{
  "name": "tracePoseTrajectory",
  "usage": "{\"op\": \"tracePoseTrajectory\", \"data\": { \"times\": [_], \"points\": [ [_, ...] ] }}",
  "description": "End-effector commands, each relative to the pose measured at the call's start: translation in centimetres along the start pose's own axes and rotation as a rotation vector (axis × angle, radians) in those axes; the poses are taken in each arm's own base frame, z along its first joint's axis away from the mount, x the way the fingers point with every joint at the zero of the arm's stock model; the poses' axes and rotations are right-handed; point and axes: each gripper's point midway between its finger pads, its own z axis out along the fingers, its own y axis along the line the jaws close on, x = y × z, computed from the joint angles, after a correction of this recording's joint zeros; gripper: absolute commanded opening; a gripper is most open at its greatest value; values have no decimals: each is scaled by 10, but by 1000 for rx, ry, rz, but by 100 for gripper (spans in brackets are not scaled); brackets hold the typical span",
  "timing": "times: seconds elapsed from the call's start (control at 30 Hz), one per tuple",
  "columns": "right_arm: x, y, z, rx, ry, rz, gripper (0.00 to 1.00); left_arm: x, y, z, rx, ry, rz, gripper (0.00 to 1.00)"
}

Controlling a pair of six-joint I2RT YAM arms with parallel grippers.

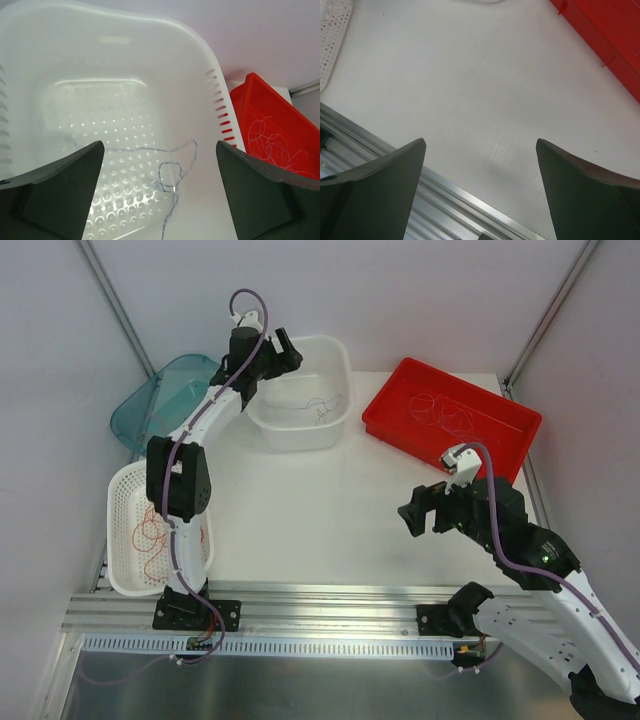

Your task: Untangle the cables

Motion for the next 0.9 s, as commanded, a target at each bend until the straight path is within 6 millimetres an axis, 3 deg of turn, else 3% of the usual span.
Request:
{"op": "tracePoseTrajectory", "data": {
  "times": [0.0, 0.17, 0.27, 0.37, 0.47, 0.6, 0.63, 0.67, 0.7, 0.83, 0.87],
  "points": [
    [0, -7, 0, 34, -1, -23, 97, -42, -30, -29, 84, -93, 41, 99],
    [1, -15, -6, 78, -6, -13, 97, -55, -34, -63, 63, -129, 75, 99],
    [3, -25, -11, 136, -1, 2, 97, -60, -38, -100, 56, -135, 83, 99],
    [4, -36, -19, 202, 12, 14, 97, -38, -24, -124, -9, -65, 72, 99],
    [3, -46, -31, 256, 5, 19, 97, -31, -20, -165, -43, -46, 67, 99],
    [-2, -68, -53, 373, -34, 22, 97, -9, -13, -239, -77, -12, 66, 99],
    [0, -72, -59, 398, -28, 20, 97, -6, -11, -253, -82, -13, 69, 99],
    [-1, -77, -65, 420, -43, 28, 97, -11, -15, -279, -71, -44, 83, 99],
    [-1, -84, -73, 461, -49, 28, 97, 4, -7, -293, -98, -5, 90, 99],
    [-1, -96, -94, 520, -89, 39, 97, 11, 8, -360, -166, -54, 119, 99],
    [-1, -97, -97, 523, -101, 66, 97, 8, 7, -385, -158, -106, 120, 99]
  ]
}}
